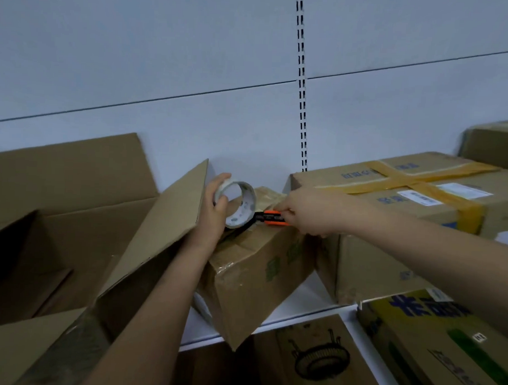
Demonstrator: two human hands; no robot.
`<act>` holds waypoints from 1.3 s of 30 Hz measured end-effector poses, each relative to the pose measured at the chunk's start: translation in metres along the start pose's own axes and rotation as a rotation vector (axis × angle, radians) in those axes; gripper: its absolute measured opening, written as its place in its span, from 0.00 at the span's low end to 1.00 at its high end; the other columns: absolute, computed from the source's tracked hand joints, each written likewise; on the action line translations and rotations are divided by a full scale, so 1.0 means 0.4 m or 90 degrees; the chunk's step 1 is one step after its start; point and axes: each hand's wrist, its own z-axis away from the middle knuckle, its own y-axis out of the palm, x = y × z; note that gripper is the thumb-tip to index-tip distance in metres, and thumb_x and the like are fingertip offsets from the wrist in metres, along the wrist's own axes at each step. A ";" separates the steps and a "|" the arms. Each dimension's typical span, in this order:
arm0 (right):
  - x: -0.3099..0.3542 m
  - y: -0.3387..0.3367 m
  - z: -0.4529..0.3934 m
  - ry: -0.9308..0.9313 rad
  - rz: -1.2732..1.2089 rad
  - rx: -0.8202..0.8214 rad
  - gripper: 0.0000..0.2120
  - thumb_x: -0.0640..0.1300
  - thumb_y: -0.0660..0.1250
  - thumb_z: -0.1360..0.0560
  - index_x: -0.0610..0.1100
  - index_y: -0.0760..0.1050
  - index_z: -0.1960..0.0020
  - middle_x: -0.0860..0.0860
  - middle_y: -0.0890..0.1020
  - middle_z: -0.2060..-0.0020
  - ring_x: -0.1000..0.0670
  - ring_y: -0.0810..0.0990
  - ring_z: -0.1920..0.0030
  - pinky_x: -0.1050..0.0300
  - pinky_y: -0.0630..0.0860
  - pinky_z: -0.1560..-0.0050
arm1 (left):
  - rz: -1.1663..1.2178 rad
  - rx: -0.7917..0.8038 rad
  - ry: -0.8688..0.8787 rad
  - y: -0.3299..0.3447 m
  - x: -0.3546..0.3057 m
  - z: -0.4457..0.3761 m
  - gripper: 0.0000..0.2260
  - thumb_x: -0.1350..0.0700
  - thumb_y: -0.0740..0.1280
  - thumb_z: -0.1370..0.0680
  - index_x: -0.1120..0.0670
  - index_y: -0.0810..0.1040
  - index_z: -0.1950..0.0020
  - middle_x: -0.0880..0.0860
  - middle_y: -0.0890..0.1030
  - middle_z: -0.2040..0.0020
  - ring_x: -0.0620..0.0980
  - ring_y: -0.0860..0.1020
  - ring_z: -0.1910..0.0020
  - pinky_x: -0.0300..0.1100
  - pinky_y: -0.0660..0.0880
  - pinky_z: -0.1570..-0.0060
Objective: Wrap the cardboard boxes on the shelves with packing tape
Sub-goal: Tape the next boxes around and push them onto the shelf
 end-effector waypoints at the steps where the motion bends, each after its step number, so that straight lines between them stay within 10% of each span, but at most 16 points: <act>1: -0.003 -0.016 0.021 -0.020 -0.018 0.038 0.15 0.44 0.53 0.17 0.45 0.78 0.40 0.44 0.82 0.60 0.47 0.77 0.69 0.63 0.72 0.74 | 0.008 -0.008 -0.017 -0.002 -0.004 -0.001 0.19 0.69 0.54 0.19 0.62 0.71 0.30 0.53 0.72 0.34 0.47 0.69 0.35 0.16 0.62 0.49; 5: 0.012 -0.081 0.058 -0.022 -0.037 0.077 0.16 0.41 0.53 0.18 0.43 0.78 0.41 0.45 0.82 0.66 0.53 0.72 0.80 0.65 0.69 0.78 | 0.027 -0.009 -0.039 -0.010 -0.021 0.006 0.19 0.67 0.52 0.17 0.57 0.70 0.28 0.48 0.70 0.36 0.41 0.68 0.40 0.16 0.62 0.55; 10: -0.030 -0.129 0.074 0.058 -0.019 -0.182 0.14 0.44 0.54 0.16 0.41 0.74 0.37 0.44 0.80 0.58 0.44 0.81 0.69 0.54 0.79 0.70 | 0.064 -0.063 -0.009 -0.034 -0.033 0.005 0.20 0.64 0.52 0.16 0.50 0.70 0.27 0.50 0.78 0.43 0.40 0.76 0.52 0.27 0.74 0.52; 13: -0.047 -0.063 0.044 0.084 -0.276 -0.246 0.15 0.52 0.58 0.17 0.43 0.72 0.39 0.46 0.77 0.62 0.49 0.75 0.73 0.61 0.70 0.74 | 0.097 -0.106 0.000 -0.054 -0.037 -0.004 0.20 0.63 0.52 0.15 0.48 0.70 0.26 0.51 0.74 0.62 0.50 0.77 0.60 0.42 0.78 0.50; 19: 0.010 -0.009 0.057 -0.016 -0.800 -0.220 0.30 0.67 0.71 0.31 0.49 0.74 0.37 0.50 0.80 0.60 0.51 0.75 0.69 0.54 0.74 0.66 | 0.161 -0.073 -0.064 -0.035 -0.125 0.043 0.17 0.60 0.50 0.15 0.57 0.67 0.27 0.55 0.80 0.53 0.44 0.80 0.60 0.36 0.76 0.55; 28: -0.041 -0.009 0.200 0.006 -1.055 -0.180 0.15 0.49 0.73 0.32 0.43 0.79 0.49 0.51 0.73 0.68 0.57 0.70 0.73 0.67 0.68 0.78 | 0.375 0.151 -0.292 0.066 -0.254 0.138 0.17 0.46 0.56 0.15 0.56 0.79 0.42 0.56 0.85 0.52 0.52 0.85 0.59 0.46 0.83 0.62; 32: -0.091 0.008 0.288 0.020 -1.066 -0.270 0.14 0.44 0.70 0.28 0.41 0.76 0.43 0.52 0.71 0.68 0.59 0.68 0.74 0.69 0.67 0.78 | 0.006 0.237 -0.067 0.101 -0.223 0.115 0.26 0.41 0.49 0.15 0.56 0.75 0.30 0.56 0.77 0.32 0.53 0.75 0.33 0.48 0.68 0.32; 35: -0.136 0.030 0.359 0.068 -0.972 -0.350 0.11 0.41 0.69 0.23 0.41 0.75 0.42 0.52 0.70 0.68 0.57 0.68 0.72 0.67 0.69 0.74 | -0.433 0.291 0.014 0.111 -0.135 0.071 0.34 0.35 0.52 0.18 0.58 0.57 0.20 0.58 0.62 0.22 0.58 0.63 0.24 0.52 0.61 0.28; 39: -0.192 0.072 0.476 0.143 -0.921 -0.393 0.09 0.41 0.69 0.22 0.43 0.74 0.43 0.52 0.71 0.68 0.56 0.69 0.70 0.66 0.71 0.71 | -0.610 0.377 0.050 0.127 -0.085 0.022 0.26 0.43 0.57 0.17 0.54 0.63 0.22 0.57 0.66 0.24 0.58 0.67 0.27 0.53 0.66 0.30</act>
